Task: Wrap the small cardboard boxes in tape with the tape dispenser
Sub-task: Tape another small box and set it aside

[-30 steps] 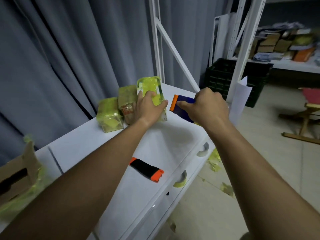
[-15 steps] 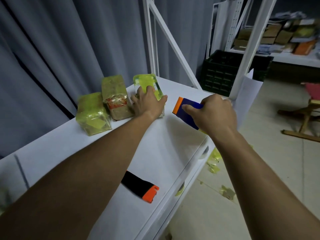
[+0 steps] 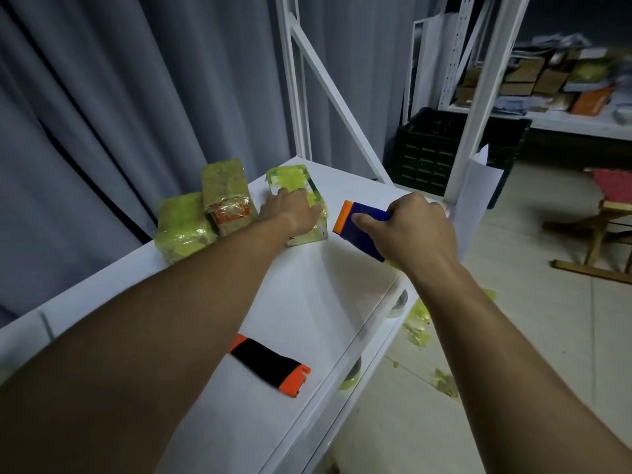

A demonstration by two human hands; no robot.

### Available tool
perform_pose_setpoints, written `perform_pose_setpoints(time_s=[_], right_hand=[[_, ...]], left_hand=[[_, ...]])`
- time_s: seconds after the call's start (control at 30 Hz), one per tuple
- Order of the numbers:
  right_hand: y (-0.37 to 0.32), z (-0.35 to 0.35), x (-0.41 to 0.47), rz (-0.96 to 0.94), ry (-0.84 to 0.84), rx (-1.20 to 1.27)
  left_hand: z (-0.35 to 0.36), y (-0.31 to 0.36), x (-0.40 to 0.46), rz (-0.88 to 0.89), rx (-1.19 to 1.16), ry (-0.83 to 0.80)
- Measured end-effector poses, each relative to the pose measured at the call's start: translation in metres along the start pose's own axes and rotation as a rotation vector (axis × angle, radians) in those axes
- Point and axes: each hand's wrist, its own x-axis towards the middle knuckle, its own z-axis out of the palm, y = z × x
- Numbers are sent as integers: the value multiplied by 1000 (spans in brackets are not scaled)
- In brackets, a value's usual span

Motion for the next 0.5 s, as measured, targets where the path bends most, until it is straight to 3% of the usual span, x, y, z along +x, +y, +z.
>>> perform_pose_setpoints(time_s=[0.13, 0.5], right_hand=[[-6, -15, -14, -33, 19, 5], [-48, -40, -87, -208, -72, -41]], left_hand=[[-19, -4, -26, 74, 27, 39], [-77, -35, -124, 149, 208, -57]])
